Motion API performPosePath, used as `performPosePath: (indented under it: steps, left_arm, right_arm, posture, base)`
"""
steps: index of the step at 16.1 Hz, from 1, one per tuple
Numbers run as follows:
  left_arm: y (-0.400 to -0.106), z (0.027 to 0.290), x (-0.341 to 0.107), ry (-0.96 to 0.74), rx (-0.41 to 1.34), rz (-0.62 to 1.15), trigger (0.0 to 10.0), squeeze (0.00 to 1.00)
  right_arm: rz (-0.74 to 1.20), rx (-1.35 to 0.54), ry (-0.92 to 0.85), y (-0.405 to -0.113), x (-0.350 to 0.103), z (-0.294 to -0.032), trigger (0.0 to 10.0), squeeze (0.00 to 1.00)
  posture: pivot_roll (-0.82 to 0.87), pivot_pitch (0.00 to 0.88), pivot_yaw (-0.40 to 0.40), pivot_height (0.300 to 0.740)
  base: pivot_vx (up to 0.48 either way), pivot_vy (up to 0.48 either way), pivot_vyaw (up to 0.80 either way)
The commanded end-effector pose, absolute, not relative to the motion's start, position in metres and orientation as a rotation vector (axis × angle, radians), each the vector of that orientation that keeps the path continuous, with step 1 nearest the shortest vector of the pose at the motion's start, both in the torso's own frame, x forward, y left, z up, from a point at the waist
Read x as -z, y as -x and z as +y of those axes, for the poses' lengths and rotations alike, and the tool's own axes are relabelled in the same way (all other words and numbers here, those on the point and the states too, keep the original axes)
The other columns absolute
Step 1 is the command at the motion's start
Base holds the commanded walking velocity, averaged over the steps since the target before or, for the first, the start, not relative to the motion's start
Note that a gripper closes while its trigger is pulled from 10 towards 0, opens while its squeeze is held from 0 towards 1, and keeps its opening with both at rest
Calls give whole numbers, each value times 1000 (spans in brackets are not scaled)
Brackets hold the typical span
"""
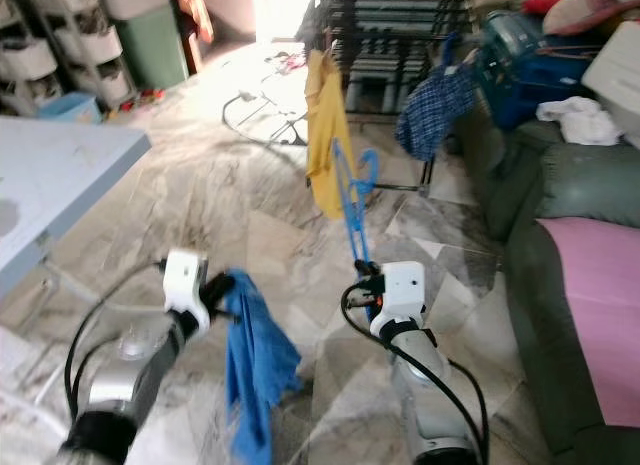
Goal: Hang hanger
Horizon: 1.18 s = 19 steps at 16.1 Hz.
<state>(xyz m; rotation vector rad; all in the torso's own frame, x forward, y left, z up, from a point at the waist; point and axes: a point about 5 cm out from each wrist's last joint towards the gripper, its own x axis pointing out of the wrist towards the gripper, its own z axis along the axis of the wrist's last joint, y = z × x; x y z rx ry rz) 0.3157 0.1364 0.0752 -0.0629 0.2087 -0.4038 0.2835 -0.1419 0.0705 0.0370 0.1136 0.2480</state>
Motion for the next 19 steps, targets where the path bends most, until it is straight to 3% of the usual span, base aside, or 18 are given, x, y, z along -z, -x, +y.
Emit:
performPosePath:
  steps: [1, 2, 3, 5, 8, 12, 16, 19]
  left_arm:
    - [-333, 135, -106, 50, 414, 86, 10000, 0]
    - [-345, 128, -128, -11, 476, 13, 10000, 0]
    - [-360, 117, -165, -392, 564, -181, 10000, 0]
    - [-377, 114, -193, -370, 558, -220, 10000, 0]
    - [-388, 113, -215, -512, 564, -272, 10000, 0]
    - [-397, 120, -214, -718, 518, -246, 10000, 0]
    - [-402, 139, -178, -655, 416, 11, 10000, 0]
    - [-401, 150, -166, -606, 372, 69, 10000, 0]
  right_arm:
    - [111, -273, -25, -286, -73, -144, 10000, 0]
    - [130, -305, 8, -286, -72, -152, 10000, 0]
    - [152, -384, 74, -285, -72, -166, 10000, 0]
    - [157, -423, 149, -285, -77, -182, 10000, 0]
    - [153, -421, 168, -281, -88, -206, 10000, 0]
    - [182, -540, 191, -261, -93, -212, 10000, 0]
    - [262, -714, 264, -242, -109, -230, 10000, 0]
    - [343, -826, 286, -231, -134, -253, 10000, 0]
  posture:
    - [-167, 0, 6, 740]
    - [-156, 0, 4, 740]
    - [-161, 0, 7, 740]
    - [-174, 0, 18, 740]
    - [-213, 5, 42, 740]
    - [-277, 24, 71, 740]
    - [-291, 33, 61, 740]
    - [-288, 35, 53, 740]
  base:
    - [0, 0, 0]
    - [0, 0, 0]
    - [0, 0, 0]
    - [0, 0, 0]
    - [0, 0, 0]
    - [0, 0, 0]
    - [0, 0, 0]
    - [0, 0, 0]
